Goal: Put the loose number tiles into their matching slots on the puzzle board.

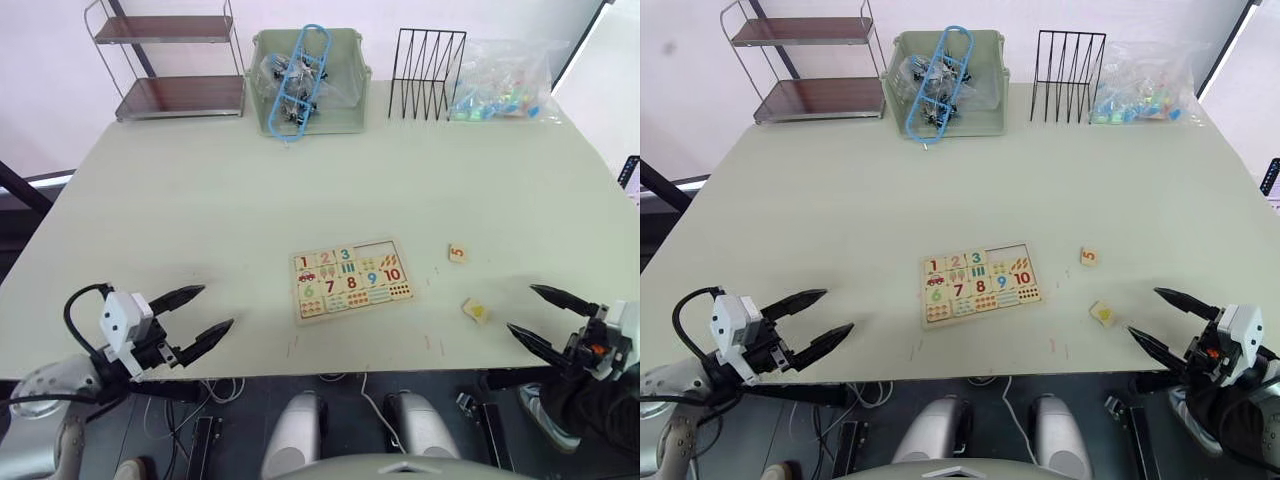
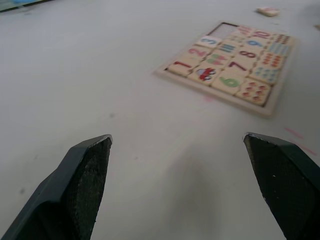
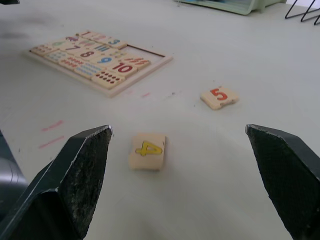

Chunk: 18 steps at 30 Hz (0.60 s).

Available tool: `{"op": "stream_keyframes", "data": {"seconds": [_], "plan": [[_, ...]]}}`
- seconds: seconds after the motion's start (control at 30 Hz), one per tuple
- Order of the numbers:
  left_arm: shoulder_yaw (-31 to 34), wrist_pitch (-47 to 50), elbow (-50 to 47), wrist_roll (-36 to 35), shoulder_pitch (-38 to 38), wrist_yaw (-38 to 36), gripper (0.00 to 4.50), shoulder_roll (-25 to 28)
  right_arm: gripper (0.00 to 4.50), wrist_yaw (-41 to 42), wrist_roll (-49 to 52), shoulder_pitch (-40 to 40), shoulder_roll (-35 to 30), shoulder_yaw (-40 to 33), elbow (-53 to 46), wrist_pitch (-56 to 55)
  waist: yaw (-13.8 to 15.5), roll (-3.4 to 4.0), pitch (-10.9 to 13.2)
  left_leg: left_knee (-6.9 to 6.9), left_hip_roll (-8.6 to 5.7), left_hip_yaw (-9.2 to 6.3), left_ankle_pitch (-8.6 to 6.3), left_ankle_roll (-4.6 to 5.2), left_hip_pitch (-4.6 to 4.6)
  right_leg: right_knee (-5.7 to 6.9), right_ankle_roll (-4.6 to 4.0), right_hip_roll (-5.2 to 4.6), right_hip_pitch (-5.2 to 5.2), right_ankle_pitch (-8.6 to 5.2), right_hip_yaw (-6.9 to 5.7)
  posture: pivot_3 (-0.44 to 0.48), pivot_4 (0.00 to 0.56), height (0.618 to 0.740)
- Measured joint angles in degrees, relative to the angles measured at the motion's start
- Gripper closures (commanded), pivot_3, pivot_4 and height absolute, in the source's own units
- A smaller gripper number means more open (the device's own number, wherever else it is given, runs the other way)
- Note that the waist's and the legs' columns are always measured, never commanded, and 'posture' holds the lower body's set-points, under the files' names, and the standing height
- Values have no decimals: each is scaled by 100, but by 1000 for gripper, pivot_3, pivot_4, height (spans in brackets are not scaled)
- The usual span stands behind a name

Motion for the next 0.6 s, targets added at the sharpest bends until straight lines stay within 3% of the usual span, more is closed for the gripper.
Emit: {"op": "stream_keyframes", "data": {"seconds": [0.3,0.6], "plan": [[-562,192,136,-387,-961,-1324,51,539,0,-573,-321,178,-1,157,-332,410,14,2,0,0,-1,-1,0,0,-2,-1,0,2,0,0,-3,0,150,740],[-933,371,656,-659,-1758,-2420,51,682,0,-1020,-791,564,65,367,-706,371,-16,2,0,0,1,-3,0,0,-2,-1,0,10,-1,0,-3,0,150,740]]}}
